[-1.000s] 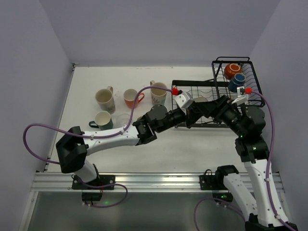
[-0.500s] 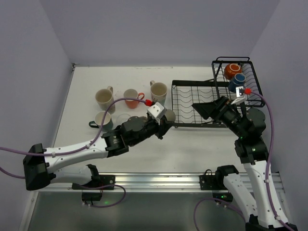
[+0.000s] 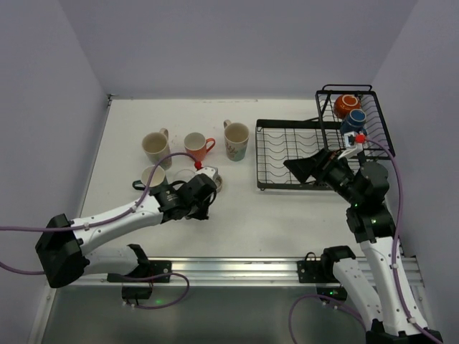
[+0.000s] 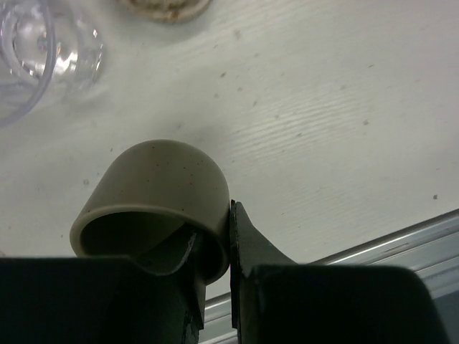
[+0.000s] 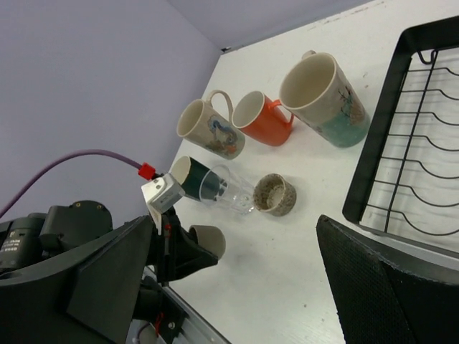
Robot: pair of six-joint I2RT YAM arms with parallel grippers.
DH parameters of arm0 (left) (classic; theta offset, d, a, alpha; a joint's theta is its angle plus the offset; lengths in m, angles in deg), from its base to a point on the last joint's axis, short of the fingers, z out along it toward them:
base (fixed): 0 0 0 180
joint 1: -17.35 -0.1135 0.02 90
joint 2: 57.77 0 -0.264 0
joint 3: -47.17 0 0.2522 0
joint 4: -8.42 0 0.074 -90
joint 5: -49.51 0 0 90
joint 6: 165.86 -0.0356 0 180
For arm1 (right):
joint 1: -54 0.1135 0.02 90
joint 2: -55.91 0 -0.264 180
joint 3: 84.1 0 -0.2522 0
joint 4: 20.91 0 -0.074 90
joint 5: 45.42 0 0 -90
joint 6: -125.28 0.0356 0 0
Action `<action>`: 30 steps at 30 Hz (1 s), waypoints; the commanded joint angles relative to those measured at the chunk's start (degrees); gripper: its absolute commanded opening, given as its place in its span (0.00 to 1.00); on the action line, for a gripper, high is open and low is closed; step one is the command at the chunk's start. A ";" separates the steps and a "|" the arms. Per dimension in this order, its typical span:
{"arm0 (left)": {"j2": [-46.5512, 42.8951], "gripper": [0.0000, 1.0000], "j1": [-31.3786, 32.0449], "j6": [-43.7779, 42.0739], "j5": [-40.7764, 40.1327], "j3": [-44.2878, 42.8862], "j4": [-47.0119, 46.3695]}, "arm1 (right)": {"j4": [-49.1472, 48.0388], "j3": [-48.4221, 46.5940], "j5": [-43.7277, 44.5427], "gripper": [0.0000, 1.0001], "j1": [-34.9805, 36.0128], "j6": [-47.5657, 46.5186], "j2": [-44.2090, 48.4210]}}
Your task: Unload the cups from the dish rack
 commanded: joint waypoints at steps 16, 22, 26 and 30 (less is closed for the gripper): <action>12.94 0.09 -6.09 3.15 1.68 3.54 1.63 | 0.90 3.82 1.30 0.99 0.05 -6.85 3.40; 11.81 0.51 -6.18 2.27 0.71 1.52 4.08 | 0.55 3.91 1.57 0.99 0.14 -6.41 2.79; 8.12 0.69 -6.18 1.48 -0.34 -1.72 4.79 | -0.33 3.73 0.26 0.99 0.14 -4.74 2.26; 4.96 0.77 -6.09 -0.98 0.62 -6.56 5.85 | -1.04 2.59 -0.81 0.99 0.40 -3.24 1.56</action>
